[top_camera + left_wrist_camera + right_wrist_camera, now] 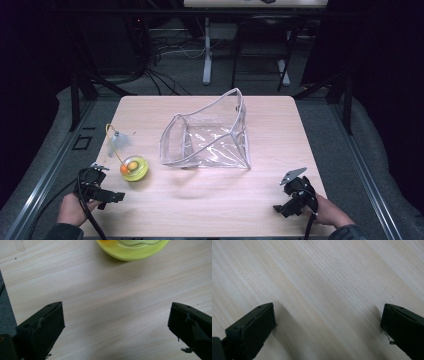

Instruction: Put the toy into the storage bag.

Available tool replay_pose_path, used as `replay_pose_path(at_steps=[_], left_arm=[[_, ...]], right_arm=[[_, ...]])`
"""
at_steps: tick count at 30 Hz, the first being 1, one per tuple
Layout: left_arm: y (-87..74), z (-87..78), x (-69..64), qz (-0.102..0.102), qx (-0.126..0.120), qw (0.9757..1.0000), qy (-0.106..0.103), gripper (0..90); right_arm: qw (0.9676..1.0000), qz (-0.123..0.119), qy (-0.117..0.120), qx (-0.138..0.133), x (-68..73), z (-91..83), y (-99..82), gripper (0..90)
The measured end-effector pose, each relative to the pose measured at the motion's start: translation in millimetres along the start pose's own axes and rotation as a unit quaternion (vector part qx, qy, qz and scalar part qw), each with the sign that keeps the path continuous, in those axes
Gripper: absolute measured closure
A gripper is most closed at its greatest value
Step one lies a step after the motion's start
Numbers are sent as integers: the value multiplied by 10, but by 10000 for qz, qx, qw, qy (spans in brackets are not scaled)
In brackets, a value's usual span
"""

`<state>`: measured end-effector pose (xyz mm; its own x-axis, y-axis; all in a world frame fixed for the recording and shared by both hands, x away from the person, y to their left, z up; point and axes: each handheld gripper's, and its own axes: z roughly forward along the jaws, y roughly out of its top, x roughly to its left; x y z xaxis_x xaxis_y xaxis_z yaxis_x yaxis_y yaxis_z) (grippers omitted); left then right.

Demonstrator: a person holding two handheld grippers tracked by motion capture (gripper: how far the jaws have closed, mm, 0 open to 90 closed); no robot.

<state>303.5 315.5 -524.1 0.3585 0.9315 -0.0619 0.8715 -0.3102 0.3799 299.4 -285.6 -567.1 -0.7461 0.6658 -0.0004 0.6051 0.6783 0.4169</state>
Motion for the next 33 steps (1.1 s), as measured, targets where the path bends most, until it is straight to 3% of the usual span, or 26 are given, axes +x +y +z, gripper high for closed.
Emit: replay_pose_path(at_steps=[21, 33], left_arm=[[72, -102, -116, 224, 213, 9995, -24, 2], [185, -251, -119, 114, 281, 9995, -27, 2]], right_arm=[[10000, 17, -8, 23, 8, 1, 9, 0], [10000, -6, 14, 5, 5, 3, 7, 0]])
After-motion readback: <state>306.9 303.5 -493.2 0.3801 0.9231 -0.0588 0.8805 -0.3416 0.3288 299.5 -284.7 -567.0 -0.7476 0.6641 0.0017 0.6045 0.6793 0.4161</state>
